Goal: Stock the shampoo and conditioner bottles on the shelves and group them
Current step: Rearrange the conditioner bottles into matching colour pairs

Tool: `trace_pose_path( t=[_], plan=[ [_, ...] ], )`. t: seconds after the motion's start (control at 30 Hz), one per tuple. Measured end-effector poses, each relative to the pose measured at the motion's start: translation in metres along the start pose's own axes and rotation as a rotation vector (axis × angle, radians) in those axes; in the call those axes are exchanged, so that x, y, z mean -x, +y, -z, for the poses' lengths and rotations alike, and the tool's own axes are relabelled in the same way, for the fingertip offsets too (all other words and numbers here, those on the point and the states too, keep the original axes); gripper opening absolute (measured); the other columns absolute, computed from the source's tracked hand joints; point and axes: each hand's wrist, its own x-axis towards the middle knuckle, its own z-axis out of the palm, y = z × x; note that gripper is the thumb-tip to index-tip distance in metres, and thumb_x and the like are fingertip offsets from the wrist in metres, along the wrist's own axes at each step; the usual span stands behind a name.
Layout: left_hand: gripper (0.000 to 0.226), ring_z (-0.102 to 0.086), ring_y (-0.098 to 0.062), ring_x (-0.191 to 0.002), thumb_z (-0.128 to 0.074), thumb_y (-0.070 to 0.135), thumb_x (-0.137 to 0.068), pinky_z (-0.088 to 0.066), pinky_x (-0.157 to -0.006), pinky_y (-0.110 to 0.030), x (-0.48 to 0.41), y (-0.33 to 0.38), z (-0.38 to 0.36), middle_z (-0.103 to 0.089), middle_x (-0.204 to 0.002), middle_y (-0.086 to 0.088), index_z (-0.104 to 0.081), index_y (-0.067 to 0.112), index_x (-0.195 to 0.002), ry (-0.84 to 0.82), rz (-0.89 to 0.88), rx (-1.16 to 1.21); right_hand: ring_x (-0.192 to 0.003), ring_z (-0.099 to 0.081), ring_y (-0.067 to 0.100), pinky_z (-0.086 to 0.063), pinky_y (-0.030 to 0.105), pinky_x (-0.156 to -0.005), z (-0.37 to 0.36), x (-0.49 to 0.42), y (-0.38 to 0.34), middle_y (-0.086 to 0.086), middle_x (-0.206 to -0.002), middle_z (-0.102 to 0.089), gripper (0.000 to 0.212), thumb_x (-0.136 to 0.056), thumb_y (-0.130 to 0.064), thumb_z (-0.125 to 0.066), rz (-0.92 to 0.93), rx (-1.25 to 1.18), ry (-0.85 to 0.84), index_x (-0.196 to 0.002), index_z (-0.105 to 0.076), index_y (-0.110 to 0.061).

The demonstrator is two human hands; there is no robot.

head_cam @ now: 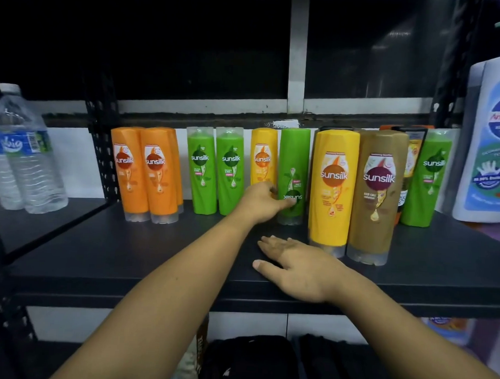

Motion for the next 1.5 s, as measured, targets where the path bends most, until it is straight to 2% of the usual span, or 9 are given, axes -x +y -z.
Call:
trace_pose_path(
  t=[0.5, 0.77, 0.97, 1.03, 1.1, 1.17, 1.23, 1.4, 1.5],
  plan=[
    [0.042, -0.053, 0.006, -0.077, -0.077, 0.023, -0.093, -0.041, -0.055, -0.003, 0.027, -0.009, 0.020, -0.055, -0.091, 0.012, -0.051, 0.013, -0.124, -0.067, -0.005, 0.158, -0.154, -0.017, 0.008, -0.013, 0.030, -0.126, 0.004, 0.001, 0.002, -0.010, -0.167, -0.021, 0.069, -0.102, -0.063, -0.033, -0.027, -0.062, 0.001, -0.160, -0.027, -0.027],
    [0.053, -0.055, -0.011, -0.109, -0.075, 0.045, -0.091, -0.046, -0.085, -0.026, 0.069, -0.043, 0.066, -0.057, -0.120, 0.003, -0.054, 0.023, -0.134, 0.077, -0.041, 0.187, -0.153, -0.017, 0.005, -0.010, 0.024, -0.123, 0.008, 0.006, -0.003, -0.013, -0.167, -0.020, 0.066, -0.103, -0.062, -0.033, -0.051, -0.065, -0.010, -0.160, -0.026, -0.030],
    [0.035, -0.057, -0.010, -0.115, -0.078, 0.038, -0.089, -0.039, -0.081, -0.004, 0.088, -0.055, 0.105, -0.063, -0.120, 0.007, -0.064, 0.025, -0.119, 0.190, -0.070, 0.217, -0.153, -0.016, 0.007, -0.011, 0.019, -0.116, 0.015, 0.013, -0.013, -0.013, -0.167, -0.018, 0.063, -0.104, -0.059, -0.033, -0.087, -0.068, -0.029, -0.160, -0.024, -0.032],
    [0.029, -0.056, -0.014, -0.126, -0.079, 0.038, -0.088, -0.041, -0.093, -0.012, 0.092, -0.053, 0.117, -0.061, -0.129, 0.008, -0.064, 0.033, -0.112, 0.247, -0.086, 0.263, -0.153, -0.016, 0.006, -0.011, 0.019, -0.117, 0.017, 0.015, -0.016, -0.013, -0.167, -0.017, 0.062, -0.105, -0.058, -0.033, -0.092, -0.062, -0.032, -0.161, -0.024, -0.032],
    [0.030, -0.054, -0.038, -0.132, -0.082, 0.040, -0.085, -0.048, -0.105, -0.040, 0.094, -0.049, 0.126, -0.060, -0.134, 0.007, -0.060, 0.041, -0.106, 0.284, -0.087, 0.315, -0.153, -0.015, 0.006, -0.011, 0.019, -0.118, 0.018, 0.018, -0.018, -0.013, -0.167, -0.017, 0.062, -0.105, -0.057, -0.033, -0.099, -0.059, -0.038, -0.161, -0.023, -0.031],
    [0.039, -0.045, -0.062, -0.128, -0.084, 0.040, -0.082, -0.043, -0.100, -0.070, 0.099, -0.041, 0.132, -0.059, -0.137, -0.007, -0.054, 0.047, -0.105, 0.287, -0.060, 0.348, -0.153, -0.015, 0.005, -0.010, 0.019, -0.118, 0.018, 0.019, -0.020, -0.014, -0.167, -0.017, 0.062, -0.105, -0.058, -0.033, -0.104, -0.061, -0.042, -0.160, -0.024, -0.032],
    [0.049, -0.039, -0.070, -0.126, -0.088, 0.041, -0.077, -0.040, -0.095, -0.079, 0.103, -0.034, 0.136, -0.052, -0.141, -0.027, -0.050, 0.052, -0.106, 0.304, -0.055, 0.370, -0.153, -0.015, 0.005, -0.011, 0.019, -0.118, 0.019, 0.019, -0.021, -0.013, -0.167, -0.018, 0.062, -0.105, -0.058, -0.032, -0.103, -0.061, -0.043, -0.160, -0.024, -0.032],
    [0.074, -0.059, -0.046, -0.123, -0.092, 0.057, -0.052, -0.052, -0.099, -0.061, 0.098, -0.026, 0.139, -0.059, -0.136, -0.019, -0.047, 0.057, -0.111, 0.407, -0.078, 0.402, -0.154, -0.015, 0.006, -0.012, 0.021, -0.119, 0.022, 0.021, -0.024, -0.013, -0.167, -0.017, 0.061, -0.105, -0.057, -0.032, -0.104, -0.061, -0.048, -0.161, -0.022, -0.032],
    [0.071, -0.071, -0.027, -0.105, -0.096, 0.037, -0.063, -0.057, -0.095, -0.050, 0.095, -0.019, 0.143, -0.068, -0.116, -0.006, -0.049, 0.052, -0.113, 0.464, -0.097, 0.425, -0.154, -0.014, 0.006, -0.012, 0.021, -0.119, 0.022, 0.022, -0.024, -0.013, -0.167, -0.017, 0.062, -0.105, -0.057, -0.032, -0.106, -0.068, -0.046, -0.161, -0.023, -0.032]
  ],
)
